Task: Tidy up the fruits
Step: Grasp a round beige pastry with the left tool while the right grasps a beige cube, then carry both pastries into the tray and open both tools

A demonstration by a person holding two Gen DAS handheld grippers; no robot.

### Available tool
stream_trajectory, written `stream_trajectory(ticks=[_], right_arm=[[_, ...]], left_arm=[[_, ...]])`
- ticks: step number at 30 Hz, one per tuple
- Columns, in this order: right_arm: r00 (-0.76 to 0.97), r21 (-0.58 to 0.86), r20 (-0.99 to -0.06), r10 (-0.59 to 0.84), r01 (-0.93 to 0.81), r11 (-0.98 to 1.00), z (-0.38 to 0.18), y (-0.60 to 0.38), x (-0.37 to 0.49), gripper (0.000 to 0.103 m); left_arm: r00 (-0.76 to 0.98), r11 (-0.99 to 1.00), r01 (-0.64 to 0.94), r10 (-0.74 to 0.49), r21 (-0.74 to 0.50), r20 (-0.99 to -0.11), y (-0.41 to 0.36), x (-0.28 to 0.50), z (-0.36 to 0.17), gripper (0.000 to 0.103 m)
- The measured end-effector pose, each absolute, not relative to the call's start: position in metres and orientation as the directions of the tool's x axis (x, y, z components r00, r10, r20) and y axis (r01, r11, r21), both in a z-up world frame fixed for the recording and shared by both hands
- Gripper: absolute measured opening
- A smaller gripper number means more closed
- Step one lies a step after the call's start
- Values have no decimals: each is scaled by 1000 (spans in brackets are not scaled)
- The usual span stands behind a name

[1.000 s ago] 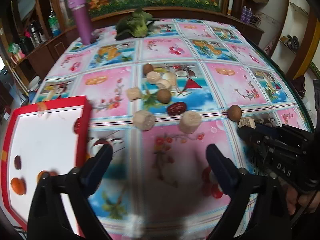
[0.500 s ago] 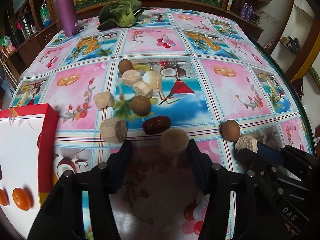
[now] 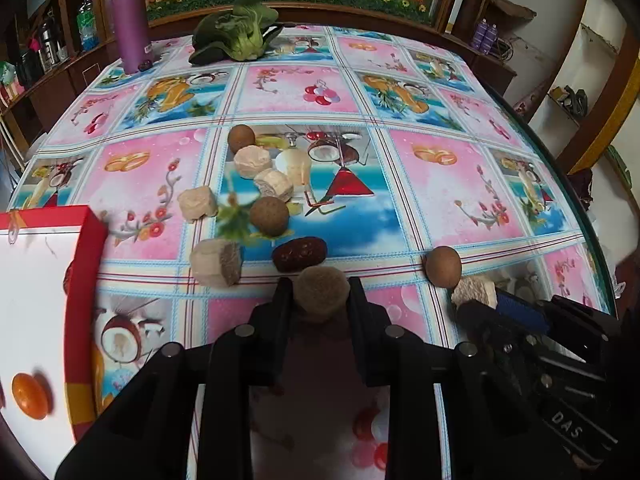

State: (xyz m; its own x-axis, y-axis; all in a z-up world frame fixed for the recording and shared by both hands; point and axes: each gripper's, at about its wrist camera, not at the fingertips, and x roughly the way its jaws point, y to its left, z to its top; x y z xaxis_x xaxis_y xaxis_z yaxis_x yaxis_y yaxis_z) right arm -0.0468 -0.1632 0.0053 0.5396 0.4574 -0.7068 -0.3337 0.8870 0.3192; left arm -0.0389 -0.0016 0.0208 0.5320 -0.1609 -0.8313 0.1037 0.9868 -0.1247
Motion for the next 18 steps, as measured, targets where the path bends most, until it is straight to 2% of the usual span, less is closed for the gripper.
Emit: stream_trajectory(ticks=[2,3,9,15,18], right_arm=[[548,323,-694,468,-343,882,8,-163,-48,18],[552,327,-686,474,-349,878,9,-163,-49,13],[539,363,-662,522,-379,851,14,-151,-56,13],[542,342,-674,502,-373,862,16,-138,-61,13],[553,278,-704,446,-363,889,18,-129,-65,13]], left_arm=[[548,989,100,-150,-114,-823,2,-49,29,29],[563,990,97,-142,-106,-814,5,-57,35,29],[659,994,54,-109,-97,-744,40,-111,73,29],[688,994,-24,-60,-105,-723,81,-147,82,29],[701,993,-54,-40,-109,-712,97,-159,84,29]])
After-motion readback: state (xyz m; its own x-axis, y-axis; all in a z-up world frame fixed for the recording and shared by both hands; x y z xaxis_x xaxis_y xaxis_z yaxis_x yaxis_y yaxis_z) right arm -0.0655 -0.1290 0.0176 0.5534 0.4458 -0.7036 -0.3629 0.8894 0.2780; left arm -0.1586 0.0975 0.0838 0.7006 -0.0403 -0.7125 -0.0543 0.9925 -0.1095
